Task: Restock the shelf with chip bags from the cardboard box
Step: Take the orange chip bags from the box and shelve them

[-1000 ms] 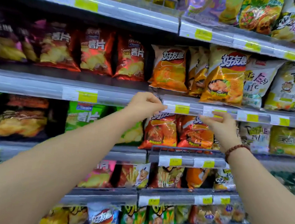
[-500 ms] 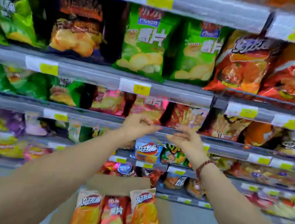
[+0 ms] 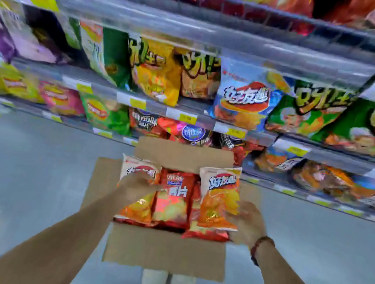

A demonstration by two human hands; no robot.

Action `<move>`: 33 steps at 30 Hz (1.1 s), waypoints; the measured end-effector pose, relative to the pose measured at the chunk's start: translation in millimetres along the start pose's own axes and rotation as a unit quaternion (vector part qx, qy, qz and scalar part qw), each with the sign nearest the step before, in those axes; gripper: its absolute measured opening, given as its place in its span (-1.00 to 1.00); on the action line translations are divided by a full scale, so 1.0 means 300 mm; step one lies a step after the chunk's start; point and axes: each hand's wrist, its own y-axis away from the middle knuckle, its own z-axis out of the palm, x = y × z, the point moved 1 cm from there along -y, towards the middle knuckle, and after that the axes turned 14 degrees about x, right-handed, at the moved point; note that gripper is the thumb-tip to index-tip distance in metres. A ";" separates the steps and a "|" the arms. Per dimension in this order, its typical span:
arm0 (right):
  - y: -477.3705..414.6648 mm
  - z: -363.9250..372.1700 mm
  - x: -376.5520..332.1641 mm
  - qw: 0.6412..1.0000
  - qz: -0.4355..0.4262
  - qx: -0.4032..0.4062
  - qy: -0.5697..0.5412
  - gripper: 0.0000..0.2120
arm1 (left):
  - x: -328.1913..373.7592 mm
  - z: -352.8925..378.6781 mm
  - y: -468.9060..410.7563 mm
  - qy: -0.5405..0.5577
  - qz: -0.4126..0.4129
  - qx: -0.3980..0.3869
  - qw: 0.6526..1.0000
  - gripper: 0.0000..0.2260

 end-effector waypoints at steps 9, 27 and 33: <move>-0.190 0.128 0.173 0.993 0.012 0.051 0.110 -0.24 | -0.357 -0.040 -0.263 0.071 -0.038 0.134 0.988 -0.87; -0.342 0.319 0.253 0.994 0.023 0.022 0.104 0.14 | -0.593 0.073 -0.349 0.104 -0.134 0.029 0.985 -0.34; -0.212 0.305 0.201 0.996 0.013 0.052 0.069 0.07 | -0.550 0.066 -0.263 0.129 -0.111 0.035 0.985 -0.37</move>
